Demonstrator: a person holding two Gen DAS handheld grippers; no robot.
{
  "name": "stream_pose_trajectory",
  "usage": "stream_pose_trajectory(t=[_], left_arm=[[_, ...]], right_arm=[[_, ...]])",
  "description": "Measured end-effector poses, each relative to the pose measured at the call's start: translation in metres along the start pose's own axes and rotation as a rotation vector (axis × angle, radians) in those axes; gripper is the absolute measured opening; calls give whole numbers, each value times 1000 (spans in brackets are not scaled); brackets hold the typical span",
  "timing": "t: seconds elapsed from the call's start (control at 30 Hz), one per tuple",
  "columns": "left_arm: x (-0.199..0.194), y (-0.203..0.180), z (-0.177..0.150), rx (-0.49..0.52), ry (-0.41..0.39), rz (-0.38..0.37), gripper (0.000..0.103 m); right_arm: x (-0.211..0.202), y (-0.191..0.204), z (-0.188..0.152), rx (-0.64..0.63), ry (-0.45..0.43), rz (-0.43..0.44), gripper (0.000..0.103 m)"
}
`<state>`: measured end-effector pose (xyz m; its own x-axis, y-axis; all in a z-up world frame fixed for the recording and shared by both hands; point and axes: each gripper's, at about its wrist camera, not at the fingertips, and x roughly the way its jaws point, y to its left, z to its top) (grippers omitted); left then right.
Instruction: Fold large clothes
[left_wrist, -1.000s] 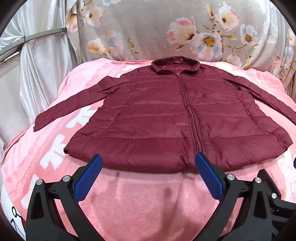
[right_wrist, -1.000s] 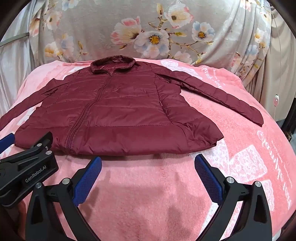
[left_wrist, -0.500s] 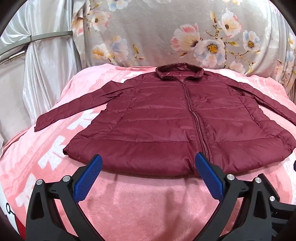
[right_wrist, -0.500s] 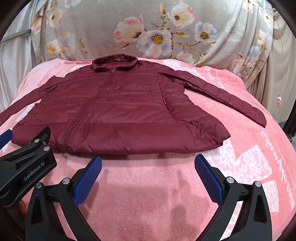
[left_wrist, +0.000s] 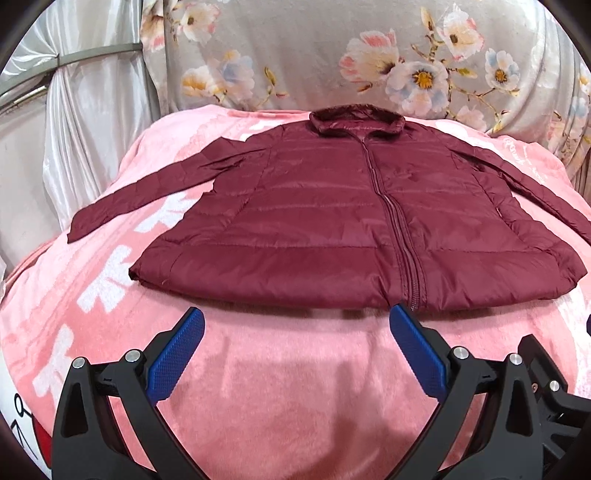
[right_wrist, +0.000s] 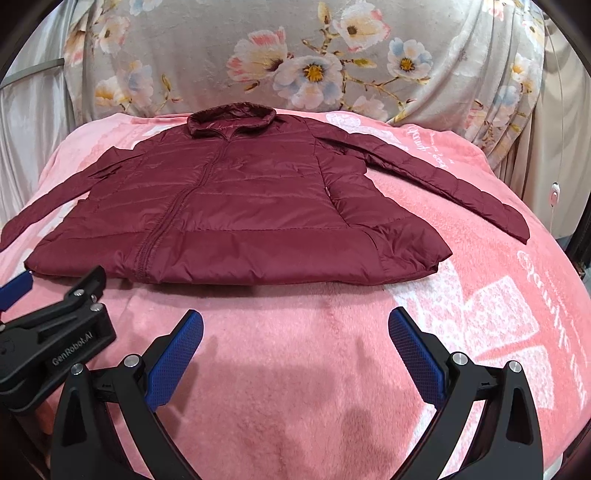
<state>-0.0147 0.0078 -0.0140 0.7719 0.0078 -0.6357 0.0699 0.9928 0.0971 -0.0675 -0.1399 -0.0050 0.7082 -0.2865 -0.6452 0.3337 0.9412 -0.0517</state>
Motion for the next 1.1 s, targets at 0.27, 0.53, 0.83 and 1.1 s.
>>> stream_pose_trajectory(t=[0.27,0.53,0.83,1.1], left_arm=[[-7,0,2,13,38,5,98],[-16,3,5,11,55,19,98],[-23,8,6,2,52,31,98],[-29,11,6,-4,50,35,98]], right_arm=[[-8,4,0,-9,-7,-4,98],[-19,7,0,-13,-20,10,98],[-27,8,1,-13,-25,20,98],[-33,10,1,-12,-35,27,98]])
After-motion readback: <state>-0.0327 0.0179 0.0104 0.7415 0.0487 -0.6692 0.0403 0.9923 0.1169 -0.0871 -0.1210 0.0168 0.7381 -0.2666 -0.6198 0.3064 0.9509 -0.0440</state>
